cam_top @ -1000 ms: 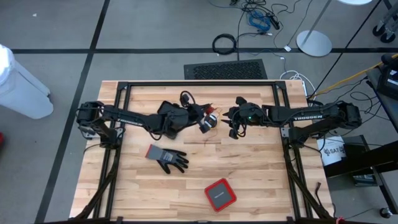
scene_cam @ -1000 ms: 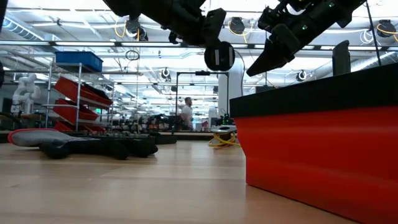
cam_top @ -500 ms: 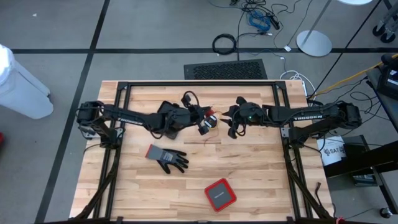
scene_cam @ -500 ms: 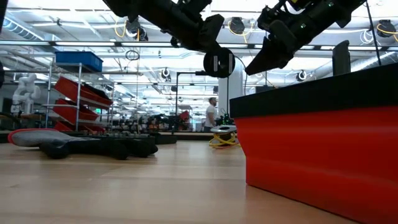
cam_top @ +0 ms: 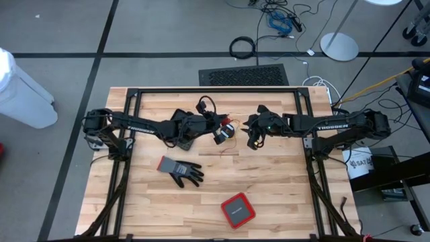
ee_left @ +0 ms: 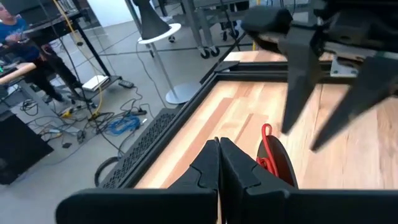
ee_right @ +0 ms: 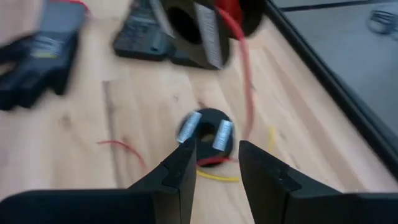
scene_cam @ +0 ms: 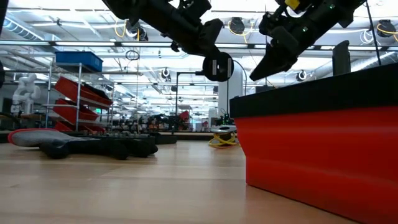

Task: Coil cords
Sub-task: Uncoil the red wire from the spool

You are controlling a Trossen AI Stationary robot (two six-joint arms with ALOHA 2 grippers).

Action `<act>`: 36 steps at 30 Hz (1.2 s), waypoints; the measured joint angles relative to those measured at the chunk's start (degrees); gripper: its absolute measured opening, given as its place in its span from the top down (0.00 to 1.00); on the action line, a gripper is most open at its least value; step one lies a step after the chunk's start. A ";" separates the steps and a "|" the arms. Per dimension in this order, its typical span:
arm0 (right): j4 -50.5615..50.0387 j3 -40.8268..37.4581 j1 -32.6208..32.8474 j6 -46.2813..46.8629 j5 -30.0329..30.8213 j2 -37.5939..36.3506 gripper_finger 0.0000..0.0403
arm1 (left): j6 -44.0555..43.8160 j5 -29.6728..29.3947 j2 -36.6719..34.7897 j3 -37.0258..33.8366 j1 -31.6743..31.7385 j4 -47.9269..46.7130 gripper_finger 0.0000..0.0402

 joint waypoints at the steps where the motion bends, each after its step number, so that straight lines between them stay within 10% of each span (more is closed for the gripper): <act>1: -0.07 0.00 0.00 -0.04 1.28 0.00 0.73 | 0.00 0.04 0.00 0.00 0.00 -0.20 1.00; 21: 5.62 0.00 1.33 -3.49 1.17 1.37 0.77 | -0.46 3.16 -0.02 0.00 -0.73 -0.22 1.00; 28: 7.60 0.00 1.33 -4.40 1.46 4.59 0.97 | -0.44 2.55 -0.04 0.00 -0.82 -1.18 1.00; 36: 6.82 0.00 1.33 -3.16 0.47 4.35 0.97 | 0.02 1.39 -0.04 -0.02 0.37 -4.62 1.00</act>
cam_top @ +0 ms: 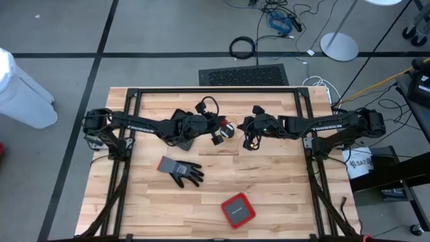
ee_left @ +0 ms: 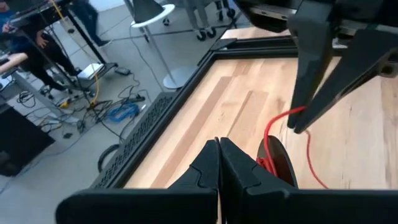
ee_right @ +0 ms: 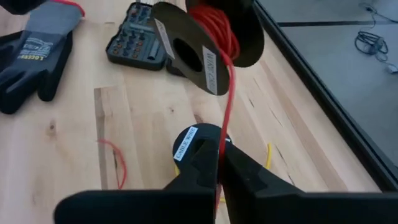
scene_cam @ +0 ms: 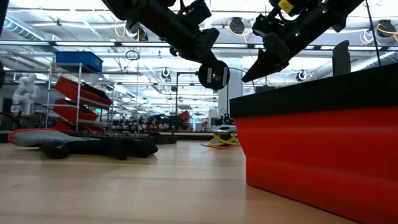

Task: Coil cords
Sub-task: Uncoil the red wire from the spool

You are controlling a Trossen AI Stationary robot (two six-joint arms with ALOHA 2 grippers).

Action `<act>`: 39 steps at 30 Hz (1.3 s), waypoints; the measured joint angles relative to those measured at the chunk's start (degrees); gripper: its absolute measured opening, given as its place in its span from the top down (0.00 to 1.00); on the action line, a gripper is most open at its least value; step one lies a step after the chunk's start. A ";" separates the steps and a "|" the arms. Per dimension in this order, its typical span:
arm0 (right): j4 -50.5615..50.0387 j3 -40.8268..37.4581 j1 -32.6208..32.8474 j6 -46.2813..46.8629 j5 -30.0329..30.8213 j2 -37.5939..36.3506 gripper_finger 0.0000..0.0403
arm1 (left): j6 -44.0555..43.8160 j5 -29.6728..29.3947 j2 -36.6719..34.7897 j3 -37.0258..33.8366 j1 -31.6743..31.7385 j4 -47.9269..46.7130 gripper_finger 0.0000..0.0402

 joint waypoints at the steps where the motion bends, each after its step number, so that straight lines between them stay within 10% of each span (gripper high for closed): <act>1: -0.04 0.00 0.00 0.02 -0.63 0.00 0.96 | 0.01 0.22 0.00 0.00 -0.04 0.26 1.00; 24: -0.89 0.00 0.00 -0.40 -1.59 0.02 0.85 | 0.13 1.21 0.00 0.00 -0.17 -2.50 1.00; 39: 2.52 0.00 0.75 0.25 -1.99 0.02 1.00 | -0.02 0.47 0.00 0.00 -0.07 -1.94 1.00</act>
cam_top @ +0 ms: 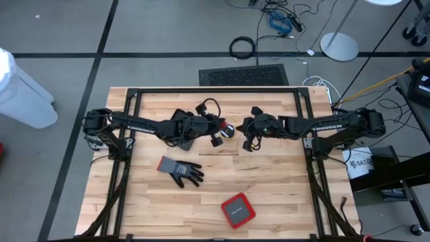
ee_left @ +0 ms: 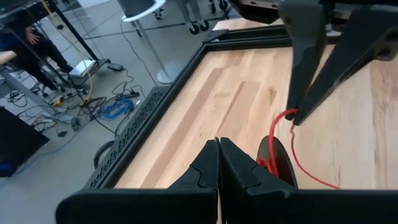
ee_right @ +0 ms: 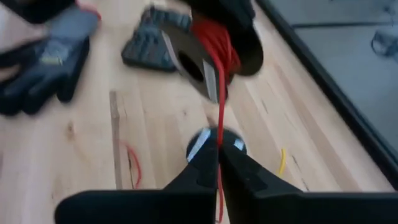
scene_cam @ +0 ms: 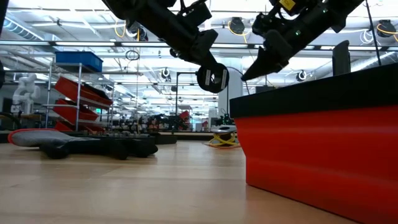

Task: Coil cords
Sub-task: Uncoil the red wire from the spool

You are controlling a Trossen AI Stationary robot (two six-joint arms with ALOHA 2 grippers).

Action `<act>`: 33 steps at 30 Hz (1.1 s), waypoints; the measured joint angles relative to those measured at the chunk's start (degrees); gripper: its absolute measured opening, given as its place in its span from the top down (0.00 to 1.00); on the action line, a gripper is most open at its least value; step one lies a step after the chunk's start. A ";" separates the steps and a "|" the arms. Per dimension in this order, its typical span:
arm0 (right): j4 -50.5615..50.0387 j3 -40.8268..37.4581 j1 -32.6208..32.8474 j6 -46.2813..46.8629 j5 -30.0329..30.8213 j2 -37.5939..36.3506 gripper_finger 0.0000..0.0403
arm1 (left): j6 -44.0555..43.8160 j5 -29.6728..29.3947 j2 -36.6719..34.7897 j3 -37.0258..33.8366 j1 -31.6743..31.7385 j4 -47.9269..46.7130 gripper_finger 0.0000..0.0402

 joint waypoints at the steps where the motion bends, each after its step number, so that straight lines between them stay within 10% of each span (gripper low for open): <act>1: 1.85 0.00 0.51 -0.04 0.00 0.00 1.00 | 0.00 -0.44 -0.02 0.00 0.05 0.55 1.00; 18: 12.28 0.02 7.62 1.49 3.94 7.23 1.00 | -1.52 1.59 -0.13 0.02 1.53 18.08 1.00; 28: -6.48 0.00 5.22 7.84 26.29 -1.15 1.00 | -1.01 5.45 -6.80 0.00 1.51 3.79 1.00; 33: -0.05 0.00 7.68 2.28 22.38 -7.86 1.00 | 1.63 3.32 -8.29 0.02 1.50 -0.66 1.00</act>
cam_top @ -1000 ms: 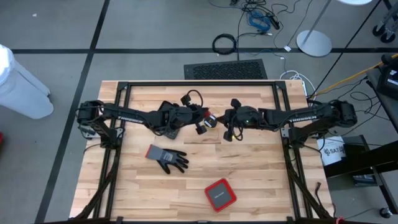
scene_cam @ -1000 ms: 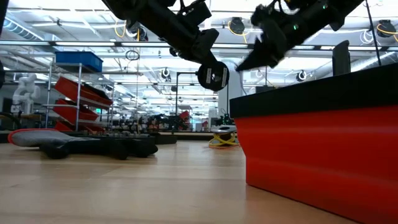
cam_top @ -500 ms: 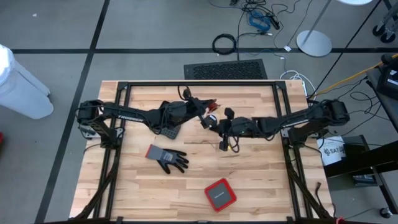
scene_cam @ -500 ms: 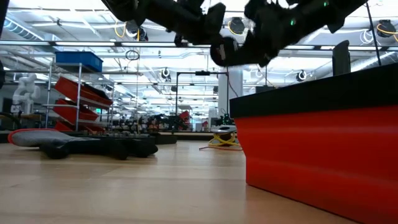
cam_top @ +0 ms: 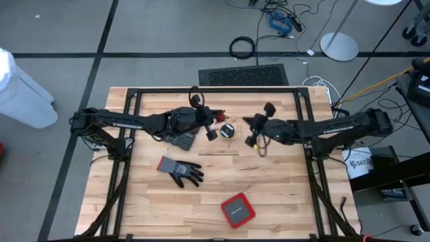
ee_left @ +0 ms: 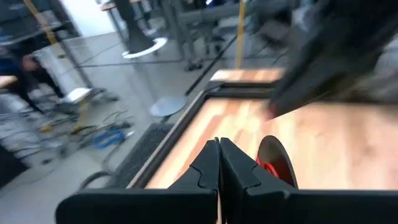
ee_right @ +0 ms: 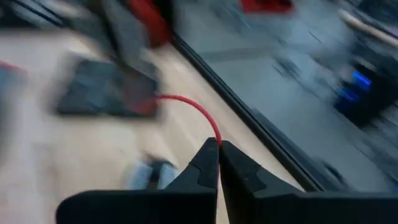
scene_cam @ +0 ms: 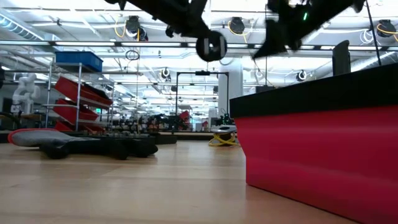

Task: Coil cords
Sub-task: Uncoil the red wire from the spool

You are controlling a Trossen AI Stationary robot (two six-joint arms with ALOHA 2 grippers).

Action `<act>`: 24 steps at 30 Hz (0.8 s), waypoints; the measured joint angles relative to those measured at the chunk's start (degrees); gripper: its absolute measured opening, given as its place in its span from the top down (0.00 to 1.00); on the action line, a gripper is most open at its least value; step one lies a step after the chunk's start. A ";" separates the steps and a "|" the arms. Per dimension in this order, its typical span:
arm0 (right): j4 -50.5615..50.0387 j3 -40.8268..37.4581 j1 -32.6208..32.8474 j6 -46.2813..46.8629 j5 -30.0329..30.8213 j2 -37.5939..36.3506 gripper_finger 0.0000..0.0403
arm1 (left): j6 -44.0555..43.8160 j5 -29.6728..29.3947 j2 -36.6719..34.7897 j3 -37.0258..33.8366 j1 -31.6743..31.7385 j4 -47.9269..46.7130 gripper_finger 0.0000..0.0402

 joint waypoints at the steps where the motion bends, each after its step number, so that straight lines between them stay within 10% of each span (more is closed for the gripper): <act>1: 1.88 0.00 1.04 -1.06 -1.16 -0.68 1.00 | 0.20 -0.86 0.05 0.00 0.01 -2.00 1.00; 19: 16.30 0.02 7.49 -5.94 -11.79 11.07 1.00 | 1.43 -6.03 1.35 -0.01 0.43 11.51 1.00; 24: 5.94 0.02 5.30 -2.47 -1.69 11.62 1.00 | -0.02 0.73 0.83 0.00 0.43 11.96 1.00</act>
